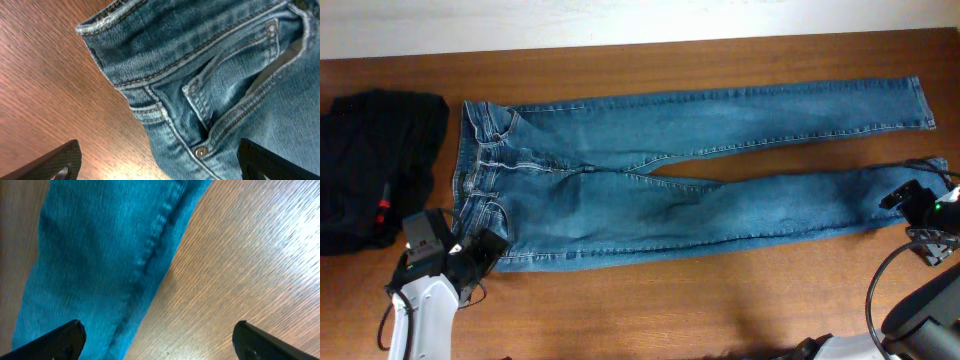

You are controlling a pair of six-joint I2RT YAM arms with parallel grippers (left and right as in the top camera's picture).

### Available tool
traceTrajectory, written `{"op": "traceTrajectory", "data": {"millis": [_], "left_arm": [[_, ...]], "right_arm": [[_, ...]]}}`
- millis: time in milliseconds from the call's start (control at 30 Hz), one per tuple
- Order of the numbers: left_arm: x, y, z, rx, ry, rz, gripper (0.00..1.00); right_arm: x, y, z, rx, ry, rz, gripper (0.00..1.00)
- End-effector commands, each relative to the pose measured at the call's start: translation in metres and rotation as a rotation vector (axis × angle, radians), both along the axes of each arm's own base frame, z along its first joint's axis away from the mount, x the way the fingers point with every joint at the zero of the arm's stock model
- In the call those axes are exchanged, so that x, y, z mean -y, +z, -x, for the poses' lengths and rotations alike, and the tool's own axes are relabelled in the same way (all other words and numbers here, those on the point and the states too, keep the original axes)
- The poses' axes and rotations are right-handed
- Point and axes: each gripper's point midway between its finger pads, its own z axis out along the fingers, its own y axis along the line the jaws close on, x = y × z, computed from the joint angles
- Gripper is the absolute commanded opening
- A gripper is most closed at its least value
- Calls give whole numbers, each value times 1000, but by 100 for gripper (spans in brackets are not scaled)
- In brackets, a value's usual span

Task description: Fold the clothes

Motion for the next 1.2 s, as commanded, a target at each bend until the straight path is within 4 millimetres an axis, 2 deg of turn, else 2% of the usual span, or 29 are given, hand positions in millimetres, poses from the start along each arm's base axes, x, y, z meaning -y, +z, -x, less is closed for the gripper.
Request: {"op": "traceTrajectory", "data": {"millis": [0,67,200,467,700,833,900,933,1000,1167], "left_arm": [[5,-5,1,21,34,40,99],[8,-7,-1,35,26,59,99],[8,-10,-3,41,32,61,99],[6,-13,-8,47,31,59,99],[7,-17,-6,31,32,64,99],[3,-16,-13,56,33,50,99],[1,-15,-18,76,33,41,93],[0,-14,-20,84,33,38,84],[-1,-13,-22,94,32,34,77],[-1,-13,-23,99,32,33,75]], "right_arm": [[9,3,0,-8,3,53,99],[17,3,-1,-10,-7,86,99],[35,3,11,-64,-147,144,99],[51,-2,-7,-1,-151,184,99],[57,-22,-17,10,-135,165,99],[56,-29,-29,50,-85,149,99],[55,-31,-29,52,-83,140,99],[55,-32,-29,47,-83,136,99],[53,-34,-27,37,-83,128,99],[58,-37,-20,0,-106,153,99]]}}
